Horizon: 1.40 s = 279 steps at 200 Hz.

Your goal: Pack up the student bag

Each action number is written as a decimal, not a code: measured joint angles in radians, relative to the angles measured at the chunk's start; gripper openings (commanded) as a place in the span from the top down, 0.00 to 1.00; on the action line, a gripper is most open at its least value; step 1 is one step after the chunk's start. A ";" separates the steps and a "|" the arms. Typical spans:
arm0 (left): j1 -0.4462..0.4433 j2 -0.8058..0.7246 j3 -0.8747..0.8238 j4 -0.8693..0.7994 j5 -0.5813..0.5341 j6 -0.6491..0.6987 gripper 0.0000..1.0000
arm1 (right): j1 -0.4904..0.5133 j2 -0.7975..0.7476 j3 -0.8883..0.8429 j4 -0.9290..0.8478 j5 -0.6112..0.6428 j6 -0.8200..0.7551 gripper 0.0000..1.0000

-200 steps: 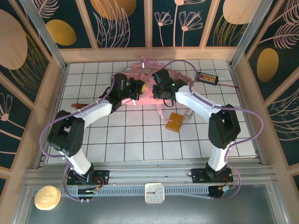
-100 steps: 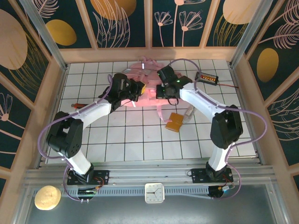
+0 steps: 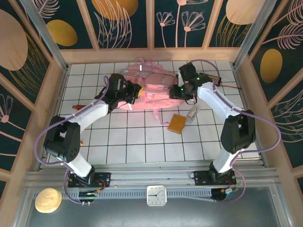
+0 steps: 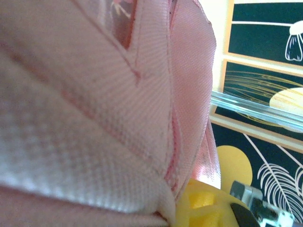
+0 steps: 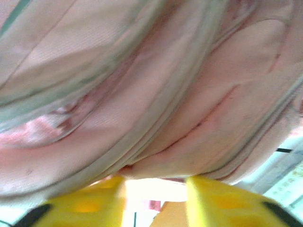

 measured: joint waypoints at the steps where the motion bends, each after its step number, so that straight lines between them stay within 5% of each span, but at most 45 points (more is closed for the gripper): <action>1: 0.000 0.000 0.000 -0.001 0.000 0.000 1.00 | 0.005 0.000 0.000 0.000 -0.002 0.001 0.49; 44: 0.005 0.000 0.049 -0.038 0.008 0.003 1.00 | 0.140 0.000 0.023 0.106 -0.079 0.068 0.47; 91: 0.003 0.000 0.066 -0.039 0.015 -0.006 1.00 | 0.180 0.012 0.071 0.154 -0.084 0.120 0.50; 239: 0.001 0.003 0.183 -0.079 0.027 -0.111 1.00 | 0.238 0.031 0.080 0.229 0.216 0.095 0.67; 279: -0.003 0.006 0.216 -0.090 0.024 -0.119 1.00 | 0.240 0.031 0.093 0.244 0.281 0.072 0.88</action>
